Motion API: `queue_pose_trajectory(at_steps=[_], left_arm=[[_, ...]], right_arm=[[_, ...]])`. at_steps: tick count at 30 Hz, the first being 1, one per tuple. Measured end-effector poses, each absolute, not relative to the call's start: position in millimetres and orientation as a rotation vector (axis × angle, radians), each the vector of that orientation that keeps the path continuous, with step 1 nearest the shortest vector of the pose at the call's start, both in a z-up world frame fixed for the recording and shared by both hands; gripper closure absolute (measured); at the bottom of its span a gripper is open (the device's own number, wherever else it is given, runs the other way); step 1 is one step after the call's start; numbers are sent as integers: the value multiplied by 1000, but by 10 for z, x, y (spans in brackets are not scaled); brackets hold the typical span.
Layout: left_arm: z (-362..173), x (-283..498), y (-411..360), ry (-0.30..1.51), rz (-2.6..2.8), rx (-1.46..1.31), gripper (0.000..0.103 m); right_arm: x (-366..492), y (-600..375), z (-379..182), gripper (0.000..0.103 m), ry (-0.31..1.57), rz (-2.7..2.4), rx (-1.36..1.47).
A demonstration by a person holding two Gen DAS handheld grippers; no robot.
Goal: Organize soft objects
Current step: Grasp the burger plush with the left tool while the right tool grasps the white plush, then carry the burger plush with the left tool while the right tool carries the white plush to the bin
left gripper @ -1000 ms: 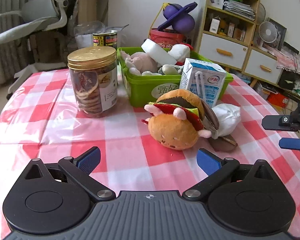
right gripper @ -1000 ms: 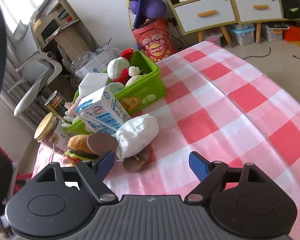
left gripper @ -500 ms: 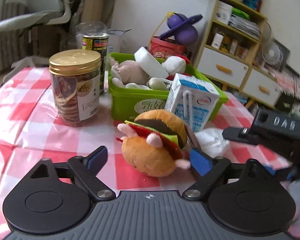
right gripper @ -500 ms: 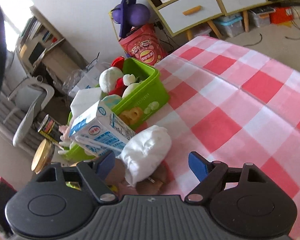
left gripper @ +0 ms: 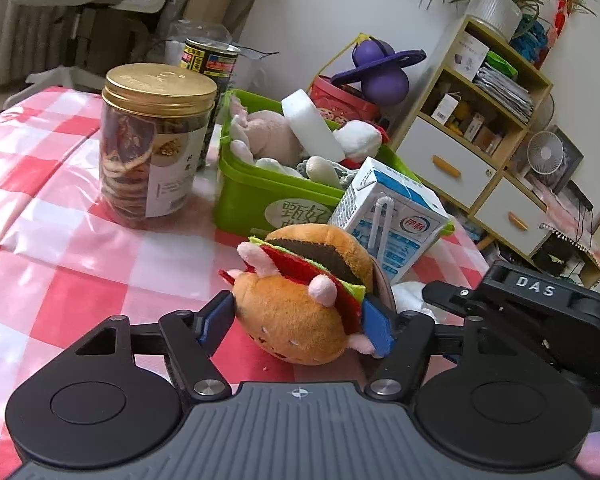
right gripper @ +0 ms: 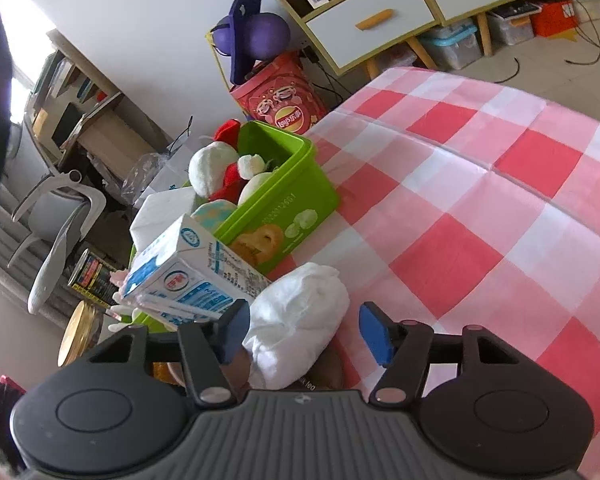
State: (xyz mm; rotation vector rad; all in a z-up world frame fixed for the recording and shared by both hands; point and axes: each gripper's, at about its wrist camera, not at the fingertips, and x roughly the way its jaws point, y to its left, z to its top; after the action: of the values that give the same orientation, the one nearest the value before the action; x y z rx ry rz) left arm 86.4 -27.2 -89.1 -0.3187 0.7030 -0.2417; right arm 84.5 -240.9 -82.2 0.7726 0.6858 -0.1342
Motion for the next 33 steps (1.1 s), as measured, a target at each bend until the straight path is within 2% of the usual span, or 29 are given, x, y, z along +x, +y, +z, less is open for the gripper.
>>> queue_pose_trajectory(at_steps=[3,10,13,19,33], left_arm=[[-906,888,-262,707,-245,-336,37],[-878,886,-248,725,-236,-352,47],[-847,879,-241,731,-226,-355,48],[-797,869,-177,752,-194,-348,49],[-656,781,139,775,-139,-299,49]], right_arm=[[877,-2388,-868,70,694,-125,791],[920,-2304,-869,91,697,-106,753],[907,-2306,-848,96,699,-107,743],[864,-2366,-785,101,693,-110,747],[683,-2650,-615,103,673,-134,727]])
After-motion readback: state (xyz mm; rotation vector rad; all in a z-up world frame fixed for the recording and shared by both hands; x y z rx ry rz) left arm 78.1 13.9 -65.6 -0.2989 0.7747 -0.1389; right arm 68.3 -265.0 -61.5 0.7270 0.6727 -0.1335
